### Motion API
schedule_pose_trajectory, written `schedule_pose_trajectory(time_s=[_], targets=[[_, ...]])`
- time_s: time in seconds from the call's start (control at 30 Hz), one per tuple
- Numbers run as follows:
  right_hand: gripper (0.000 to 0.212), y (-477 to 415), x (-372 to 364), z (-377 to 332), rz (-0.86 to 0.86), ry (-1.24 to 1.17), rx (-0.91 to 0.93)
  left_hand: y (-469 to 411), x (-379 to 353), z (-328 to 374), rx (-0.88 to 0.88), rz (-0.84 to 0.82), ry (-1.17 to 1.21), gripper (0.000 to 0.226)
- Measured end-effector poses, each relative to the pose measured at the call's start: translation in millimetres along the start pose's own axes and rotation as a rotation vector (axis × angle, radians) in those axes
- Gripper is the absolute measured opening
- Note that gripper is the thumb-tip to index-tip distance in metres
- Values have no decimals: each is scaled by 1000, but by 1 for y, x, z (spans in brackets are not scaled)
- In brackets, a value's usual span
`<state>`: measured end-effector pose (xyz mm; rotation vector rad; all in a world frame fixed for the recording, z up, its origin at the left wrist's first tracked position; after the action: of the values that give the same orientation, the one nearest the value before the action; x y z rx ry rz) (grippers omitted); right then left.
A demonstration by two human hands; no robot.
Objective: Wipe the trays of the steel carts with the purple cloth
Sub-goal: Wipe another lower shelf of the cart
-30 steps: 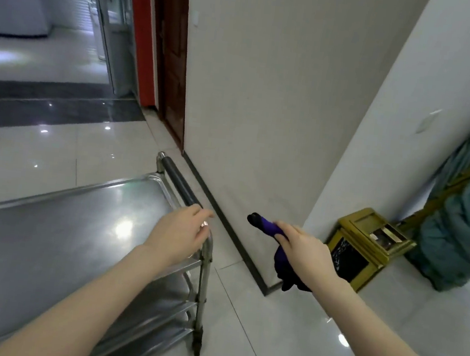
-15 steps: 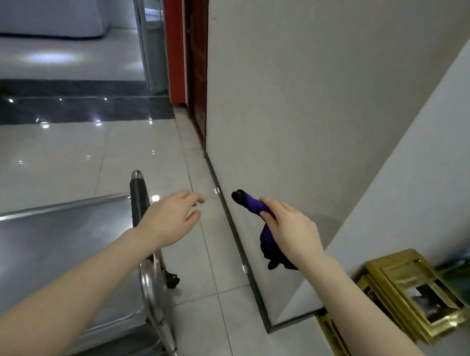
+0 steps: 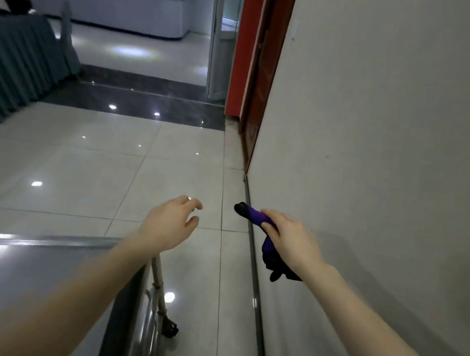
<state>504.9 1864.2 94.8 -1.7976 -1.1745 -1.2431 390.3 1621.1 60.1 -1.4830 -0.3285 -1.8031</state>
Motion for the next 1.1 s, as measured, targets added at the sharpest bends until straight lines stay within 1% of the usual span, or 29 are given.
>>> schedule_pose_trajectory(time_s=[0.13,0.27,0.4,0.53,0.63,0.83,0.97,1.1], targets=[[31,-96,-3,-34,-55,13,100,-43,5,-56,137,51,-1,35],[28,-184,-21,-81,-76,42,214,-69,6,-114,273,87,-13,34],[29,-272,-64,-143,-165,56,388,-81,-9,-179,444,88,-19,34],[27,-354,-109,-207,-301,41,547,-89,-15,-249,669,57,-78,34],[30,-402,-137,-251,-346,78,682,-98,-9,-286,830,80,-94,33],[31,-461,-192,-369,-471,97,998,-89,14,-342,1110,178,-129,35],[27,-463,-234,-450,-581,67,1190,-58,28,-364,1310,252,-202,35],[27,-453,-275,-529,-616,75,1377,-32,33,-395,1480,332,-300,32]])
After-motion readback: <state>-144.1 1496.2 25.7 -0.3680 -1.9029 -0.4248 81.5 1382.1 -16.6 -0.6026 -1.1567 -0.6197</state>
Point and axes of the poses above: each hand's wrist, its own y-axis away from the middle knuckle, its own x-axis out of the back of the hand, z = x × y, the point moved 1 cm from there along -y, towards the middle knuckle, and after that the axes turned 13 degrees about -x, right-handed, at the moved point
